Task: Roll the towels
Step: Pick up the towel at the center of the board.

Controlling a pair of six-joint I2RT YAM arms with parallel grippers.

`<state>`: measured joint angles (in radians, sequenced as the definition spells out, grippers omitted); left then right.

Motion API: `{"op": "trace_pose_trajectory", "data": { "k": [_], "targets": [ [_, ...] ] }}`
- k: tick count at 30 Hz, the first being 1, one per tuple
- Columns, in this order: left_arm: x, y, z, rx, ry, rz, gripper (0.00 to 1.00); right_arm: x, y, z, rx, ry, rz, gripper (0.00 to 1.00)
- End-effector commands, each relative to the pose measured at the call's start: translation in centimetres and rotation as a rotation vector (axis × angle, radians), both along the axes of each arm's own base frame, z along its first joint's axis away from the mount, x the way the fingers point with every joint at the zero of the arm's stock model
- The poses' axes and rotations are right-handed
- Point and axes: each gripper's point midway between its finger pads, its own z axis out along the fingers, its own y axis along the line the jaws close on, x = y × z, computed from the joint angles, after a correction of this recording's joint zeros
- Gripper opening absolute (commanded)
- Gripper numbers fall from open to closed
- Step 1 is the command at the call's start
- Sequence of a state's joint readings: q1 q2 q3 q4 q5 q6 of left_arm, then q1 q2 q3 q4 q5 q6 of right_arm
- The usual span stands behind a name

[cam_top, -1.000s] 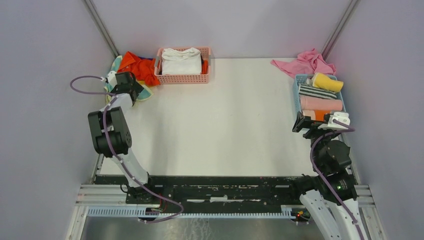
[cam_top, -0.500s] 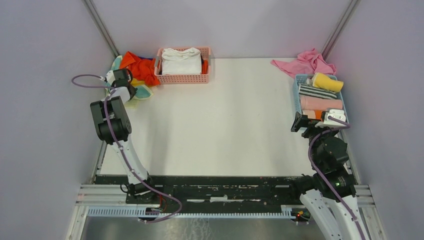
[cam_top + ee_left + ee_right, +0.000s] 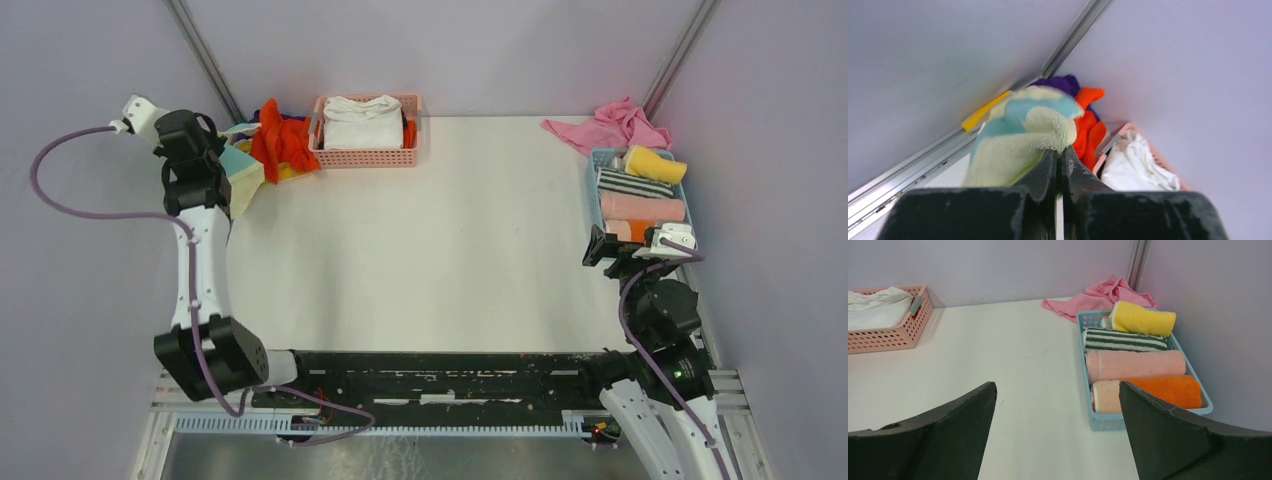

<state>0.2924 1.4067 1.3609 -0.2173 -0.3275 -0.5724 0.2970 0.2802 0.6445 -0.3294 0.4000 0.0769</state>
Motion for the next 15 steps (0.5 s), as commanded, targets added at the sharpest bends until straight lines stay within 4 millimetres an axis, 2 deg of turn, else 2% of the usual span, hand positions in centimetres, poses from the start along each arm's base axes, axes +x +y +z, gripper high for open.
{"op": "trace_pose_trajectory", "data": {
  "k": [1, 5, 8, 11, 15],
  "targets": [
    [-4.1, -1.2, 5.7, 0.094, -0.086, -0.027, 0.03, -0.2, 0.4, 1.2, 0.009, -0.041, 0.024, 1.00],
    [-5.9, -3.9, 11.3, 0.167, -0.150, -0.138, 0.03, -0.1, 0.6, 1.0, 0.009, -0.037, 0.031, 1.00],
    [-5.4, -8.2, 13.4, 0.197, -0.169, -0.302, 0.03, -0.1, 0.7, 1.1, 0.009, -0.037, 0.037, 1.00],
    [-4.2, -13.8, 14.0, 0.185, -0.191, -0.517, 0.03, -0.1, 0.8, 1.1, 0.007, -0.036, 0.041, 1.00],
    [-2.6, -22.7, 12.7, 0.140, -0.168, -0.824, 0.03, -0.1, 1.0, 1.0, 0.006, -0.033, 0.050, 1.00]
  ]
}}
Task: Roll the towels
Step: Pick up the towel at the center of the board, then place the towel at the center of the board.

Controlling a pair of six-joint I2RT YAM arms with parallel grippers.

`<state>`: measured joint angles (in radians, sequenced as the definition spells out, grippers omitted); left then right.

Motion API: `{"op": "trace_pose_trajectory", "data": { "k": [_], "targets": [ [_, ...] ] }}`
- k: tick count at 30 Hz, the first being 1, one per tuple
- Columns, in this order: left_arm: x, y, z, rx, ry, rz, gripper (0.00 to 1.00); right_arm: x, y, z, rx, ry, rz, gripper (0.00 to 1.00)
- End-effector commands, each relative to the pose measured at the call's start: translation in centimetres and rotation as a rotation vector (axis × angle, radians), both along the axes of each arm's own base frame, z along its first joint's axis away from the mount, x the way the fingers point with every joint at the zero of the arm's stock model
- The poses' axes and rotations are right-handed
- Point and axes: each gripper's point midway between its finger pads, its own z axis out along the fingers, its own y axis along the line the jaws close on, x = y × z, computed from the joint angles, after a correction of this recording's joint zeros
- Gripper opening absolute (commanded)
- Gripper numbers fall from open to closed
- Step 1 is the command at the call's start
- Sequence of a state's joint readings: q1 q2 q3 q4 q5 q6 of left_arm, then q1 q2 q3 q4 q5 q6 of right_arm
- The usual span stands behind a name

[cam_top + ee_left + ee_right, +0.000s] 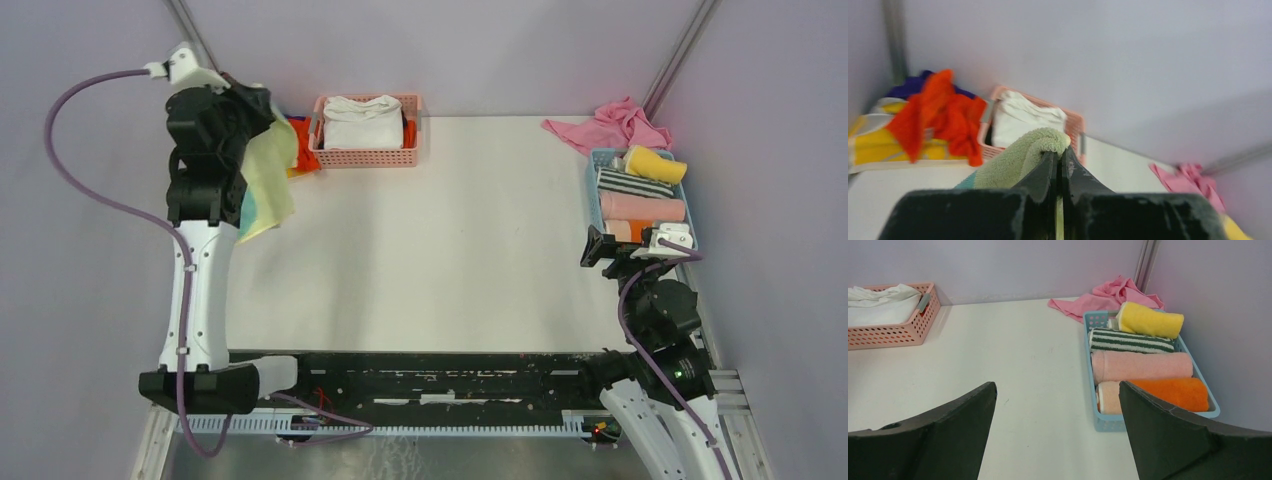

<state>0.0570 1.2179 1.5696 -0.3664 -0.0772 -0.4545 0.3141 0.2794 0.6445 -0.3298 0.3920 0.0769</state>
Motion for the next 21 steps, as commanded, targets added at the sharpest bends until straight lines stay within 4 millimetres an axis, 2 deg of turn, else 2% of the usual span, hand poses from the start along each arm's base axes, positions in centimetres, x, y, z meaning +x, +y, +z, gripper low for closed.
{"op": "trace_pose_trajectory", "data": {
  "k": [1, 3, 5, 8, 13, 17, 21],
  "targets": [
    [1.5, -10.4, -1.6, 0.066, 0.062, -0.393, 0.03, -0.1, 0.5, 1.0, 0.006, -0.032, 0.027, 1.00],
    [1.2, -14.8, -2.5, 0.081, 0.082, -0.532, 0.03, 0.0, 0.6, 0.9, 0.004, -0.026, 0.031, 1.00],
    [0.6, -18.3, -3.6, 0.100, 0.104, -0.631, 0.03, 0.1, 0.7, 0.9, 0.002, -0.021, 0.039, 1.00],
    [-0.4, -21.1, -6.4, 0.164, 0.165, -0.731, 0.03, 0.3, 1.1, 0.7, -0.001, -0.009, 0.053, 1.00],
    [-2.3, -22.2, -12.6, 0.284, 0.299, -0.817, 0.05, 0.9, 2.0, 0.4, -0.004, 0.016, 0.097, 1.00],
    [-4.6, -23.0, -18.2, 0.366, 0.428, -0.868, 0.22, 1.5, 3.4, -0.1, 0.005, 0.058, 0.157, 1.00],
    [-6.4, -22.7, -21.7, 0.376, 0.511, -0.860, 0.41, 2.3, 5.7, -0.5, 0.026, 0.153, 0.256, 1.00]
  ]
}}
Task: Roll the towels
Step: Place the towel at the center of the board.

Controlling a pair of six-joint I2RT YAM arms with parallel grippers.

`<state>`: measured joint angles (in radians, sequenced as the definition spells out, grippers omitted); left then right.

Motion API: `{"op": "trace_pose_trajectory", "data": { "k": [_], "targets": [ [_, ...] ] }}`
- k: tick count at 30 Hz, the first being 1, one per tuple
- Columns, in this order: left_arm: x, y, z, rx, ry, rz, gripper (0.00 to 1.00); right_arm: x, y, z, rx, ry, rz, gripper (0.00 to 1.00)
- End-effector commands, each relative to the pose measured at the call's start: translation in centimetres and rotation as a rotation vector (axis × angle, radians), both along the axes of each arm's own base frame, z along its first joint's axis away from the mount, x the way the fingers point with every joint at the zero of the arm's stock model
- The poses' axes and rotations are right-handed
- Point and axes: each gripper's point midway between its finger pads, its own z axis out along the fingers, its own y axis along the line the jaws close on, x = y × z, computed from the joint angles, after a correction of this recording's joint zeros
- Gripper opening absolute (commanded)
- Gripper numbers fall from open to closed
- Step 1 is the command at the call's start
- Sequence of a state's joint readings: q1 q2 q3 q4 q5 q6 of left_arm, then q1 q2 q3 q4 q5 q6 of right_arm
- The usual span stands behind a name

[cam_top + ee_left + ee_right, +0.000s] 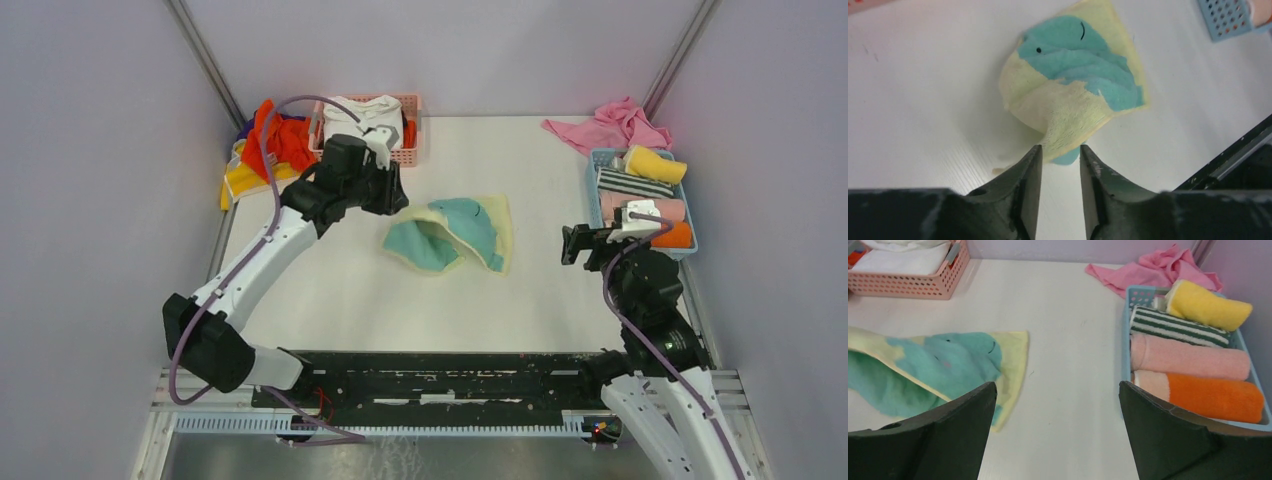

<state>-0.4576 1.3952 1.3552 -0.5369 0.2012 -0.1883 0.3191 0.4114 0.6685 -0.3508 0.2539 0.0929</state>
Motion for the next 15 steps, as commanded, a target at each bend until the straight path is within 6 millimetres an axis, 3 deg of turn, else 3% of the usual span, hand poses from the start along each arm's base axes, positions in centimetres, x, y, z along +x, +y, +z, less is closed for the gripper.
{"op": "trace_pose_trajectory", "data": {
  "k": [1, 5, 9, 15],
  "targets": [
    [-2.5, 1.0, -1.6, 0.073, -0.016, -0.023, 0.45, 0.7, 3.1, 1.2, 0.059, 0.075, 0.129, 1.00],
    [-3.3, 3.6, -3.8, 0.079, 0.027, 0.148, 0.56, 2.0, 5.9, -2.2, 0.109, 0.283, 0.212, 1.00],
    [-4.6, 5.7, -7.2, 0.065, 0.114, 0.317, 0.62, 3.0, 8.0, -6.3, 0.171, 0.458, 0.246, 1.00],
    [-6.5, 6.9, -12.9, 0.040, 0.241, 0.429, 0.65, 4.5, 8.8, -12.4, 0.176, 0.695, 0.193, 1.00]
  ]
}}
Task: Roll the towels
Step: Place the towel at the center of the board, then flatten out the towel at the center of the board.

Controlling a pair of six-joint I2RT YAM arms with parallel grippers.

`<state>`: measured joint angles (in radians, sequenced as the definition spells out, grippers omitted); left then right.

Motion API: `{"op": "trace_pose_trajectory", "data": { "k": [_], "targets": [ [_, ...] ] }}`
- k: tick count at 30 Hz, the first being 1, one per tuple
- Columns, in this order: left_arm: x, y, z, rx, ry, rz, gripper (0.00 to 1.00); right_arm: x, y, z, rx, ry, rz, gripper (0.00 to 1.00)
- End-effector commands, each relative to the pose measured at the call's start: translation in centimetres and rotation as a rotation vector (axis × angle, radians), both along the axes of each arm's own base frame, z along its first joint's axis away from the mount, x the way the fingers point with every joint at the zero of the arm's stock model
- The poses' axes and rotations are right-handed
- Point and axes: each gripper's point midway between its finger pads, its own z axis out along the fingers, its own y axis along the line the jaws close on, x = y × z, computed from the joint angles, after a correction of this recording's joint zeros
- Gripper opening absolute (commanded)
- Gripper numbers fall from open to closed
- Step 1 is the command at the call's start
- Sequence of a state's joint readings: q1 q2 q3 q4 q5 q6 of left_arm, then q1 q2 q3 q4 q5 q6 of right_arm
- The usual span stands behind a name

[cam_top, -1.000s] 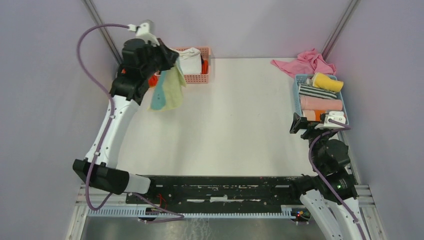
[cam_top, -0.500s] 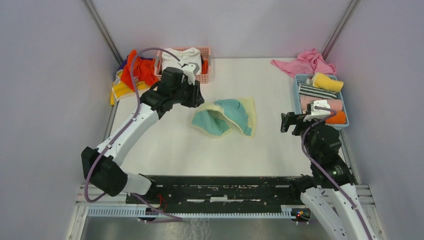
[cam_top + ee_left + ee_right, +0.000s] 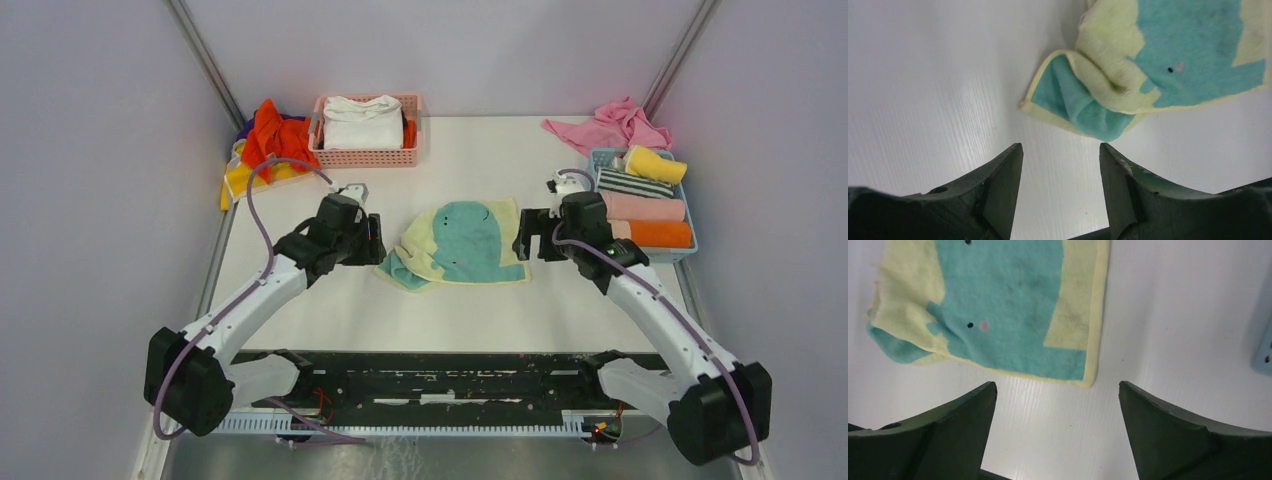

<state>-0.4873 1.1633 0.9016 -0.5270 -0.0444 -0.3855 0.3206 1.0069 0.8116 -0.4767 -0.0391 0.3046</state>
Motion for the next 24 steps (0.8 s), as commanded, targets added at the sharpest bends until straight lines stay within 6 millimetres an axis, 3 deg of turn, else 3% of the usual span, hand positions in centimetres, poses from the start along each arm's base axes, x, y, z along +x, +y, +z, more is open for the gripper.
{"op": "trace_pose_trajectory", "data": {
  "k": [1, 5, 10, 24],
  "targets": [
    [0.1, 1.0, -2.6, -0.044, 0.039, 0.168, 0.66, 0.7, 1.0, -1.8, 0.033, 0.107, -0.027, 0.99],
    [0.0, 1.8, -5.4, -0.025, 0.094, 0.218, 0.67, 1.3, -0.1, -5.6, -0.052, 0.247, -0.112, 0.90],
    [0.2, 1.2, -7.3, -0.023, 0.134, 0.197, 0.67, 0.8, -0.9, -9.4, -0.136, 0.399, -0.167, 0.82],
    [0.1, 1.3, -9.6, 0.027, 0.184, 0.178, 0.65, -0.2, -0.8, -13.6, -0.210, 0.522, -0.179, 0.61]
  ]
}}
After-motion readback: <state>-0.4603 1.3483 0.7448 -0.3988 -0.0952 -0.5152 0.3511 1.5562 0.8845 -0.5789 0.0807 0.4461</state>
